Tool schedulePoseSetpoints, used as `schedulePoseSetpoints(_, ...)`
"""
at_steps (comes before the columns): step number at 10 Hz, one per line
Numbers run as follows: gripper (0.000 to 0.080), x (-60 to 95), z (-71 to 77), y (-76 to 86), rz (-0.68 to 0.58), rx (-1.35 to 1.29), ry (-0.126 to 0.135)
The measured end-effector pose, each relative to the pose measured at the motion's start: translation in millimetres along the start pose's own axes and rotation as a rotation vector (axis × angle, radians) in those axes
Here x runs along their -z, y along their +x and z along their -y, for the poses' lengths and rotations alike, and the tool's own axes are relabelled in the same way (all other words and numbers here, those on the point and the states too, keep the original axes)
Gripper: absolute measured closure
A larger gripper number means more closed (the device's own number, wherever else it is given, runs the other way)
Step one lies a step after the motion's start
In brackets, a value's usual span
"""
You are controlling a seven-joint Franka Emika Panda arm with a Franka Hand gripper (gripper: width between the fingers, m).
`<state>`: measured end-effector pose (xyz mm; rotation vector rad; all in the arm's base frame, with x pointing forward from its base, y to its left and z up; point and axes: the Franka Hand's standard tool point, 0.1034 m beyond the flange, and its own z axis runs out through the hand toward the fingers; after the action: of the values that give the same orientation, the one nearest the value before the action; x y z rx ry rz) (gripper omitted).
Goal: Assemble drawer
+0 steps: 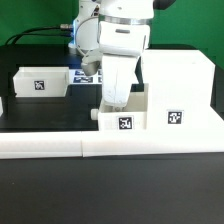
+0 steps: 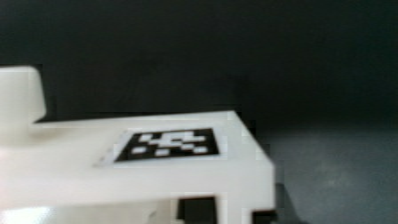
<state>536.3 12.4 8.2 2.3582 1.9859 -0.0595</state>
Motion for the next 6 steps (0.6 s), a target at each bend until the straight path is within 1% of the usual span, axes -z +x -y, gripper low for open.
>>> schedulePoseSetpoints(1,0.0757,-0.1,-0.1,-0.1,0.002,0.035,0.000)
schedulePoseSetpoints(2,0.0757,0.1,-2.0,0.5,0.005,0.076,-0.007)
schedulePoseSetpoints(4,0.0757,1.0,-6.3,1.9,0.005,0.093,-0.026)
schedulePoseSetpoints(5,0.0757,1.1,-7.2,2.4,0.005,0.081,-0.027)
schedulePoseSetpoints(6,0.0757,1.1,-7.9,2.0,0.007,0.073,-0.021)
